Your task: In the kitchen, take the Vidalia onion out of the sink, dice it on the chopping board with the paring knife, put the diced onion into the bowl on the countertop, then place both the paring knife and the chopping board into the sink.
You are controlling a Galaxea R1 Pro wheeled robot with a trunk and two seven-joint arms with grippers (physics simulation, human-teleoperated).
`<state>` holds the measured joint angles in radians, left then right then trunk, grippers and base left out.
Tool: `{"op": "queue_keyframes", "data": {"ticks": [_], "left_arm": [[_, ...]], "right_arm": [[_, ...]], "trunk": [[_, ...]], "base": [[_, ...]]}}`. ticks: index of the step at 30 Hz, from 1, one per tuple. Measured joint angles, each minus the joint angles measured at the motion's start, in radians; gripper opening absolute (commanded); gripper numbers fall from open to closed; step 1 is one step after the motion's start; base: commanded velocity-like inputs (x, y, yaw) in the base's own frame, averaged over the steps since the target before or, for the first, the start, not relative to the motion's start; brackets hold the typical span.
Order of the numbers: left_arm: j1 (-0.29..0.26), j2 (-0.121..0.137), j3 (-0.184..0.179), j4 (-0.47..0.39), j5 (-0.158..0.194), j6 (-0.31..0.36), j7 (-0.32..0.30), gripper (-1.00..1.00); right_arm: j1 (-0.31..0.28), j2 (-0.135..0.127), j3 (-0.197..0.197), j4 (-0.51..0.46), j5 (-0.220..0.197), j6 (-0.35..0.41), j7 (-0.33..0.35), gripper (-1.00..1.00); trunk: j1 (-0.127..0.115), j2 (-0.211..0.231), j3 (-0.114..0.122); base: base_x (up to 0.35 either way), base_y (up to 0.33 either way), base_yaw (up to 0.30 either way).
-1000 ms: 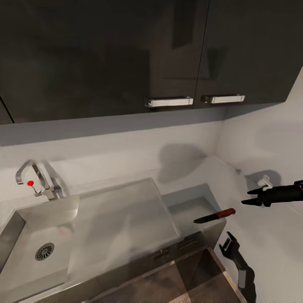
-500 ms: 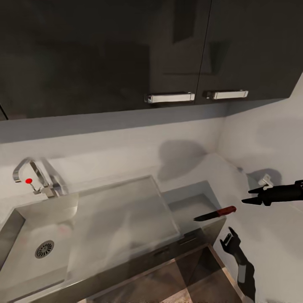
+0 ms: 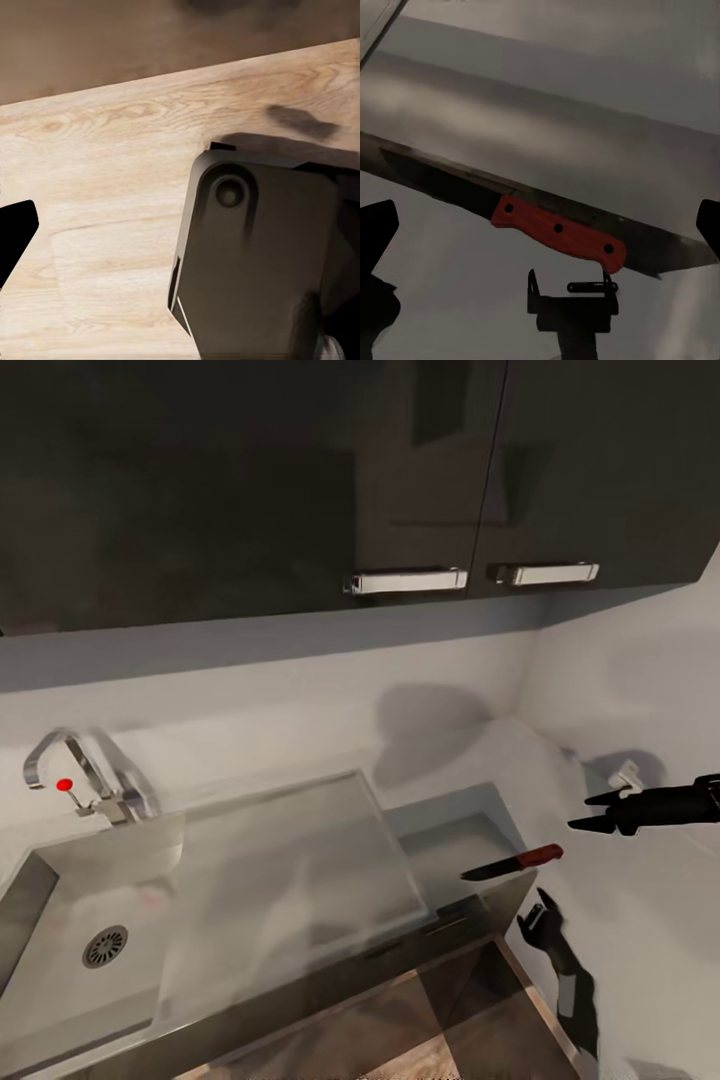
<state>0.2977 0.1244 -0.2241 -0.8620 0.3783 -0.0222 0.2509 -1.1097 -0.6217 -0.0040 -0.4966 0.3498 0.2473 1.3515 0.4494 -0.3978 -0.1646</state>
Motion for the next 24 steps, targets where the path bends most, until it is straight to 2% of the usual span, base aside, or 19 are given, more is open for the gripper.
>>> {"op": "queue_keyframes", "data": {"ticks": [11,17,24], "left_arm": [[0.0,-0.006,0.0,0.009,0.001,0.0,0.0,1.0],[-0.001,-0.016,0.0,0.01,-0.001,0.0,0.0,1.0],[0.0,-0.017,0.0,0.011,-0.001,0.0,0.0,1.0]], "right_arm": [[0.0,0.017,0.001,-0.005,0.0,0.003,-0.006,1.0],[0.0,0.018,0.001,-0.005,0.0,0.003,-0.005,1.0],[0.0,0.019,0.001,-0.005,0.0,0.002,-0.005,1.0]], "trunk": [[0.0,0.0,-0.018],[0.0,0.0,-0.028],[0.0,0.0,-0.04]], "base": [[0.0,0.0,0.0],[0.0,0.0,0.0],[0.0,0.0,0.0]]}}
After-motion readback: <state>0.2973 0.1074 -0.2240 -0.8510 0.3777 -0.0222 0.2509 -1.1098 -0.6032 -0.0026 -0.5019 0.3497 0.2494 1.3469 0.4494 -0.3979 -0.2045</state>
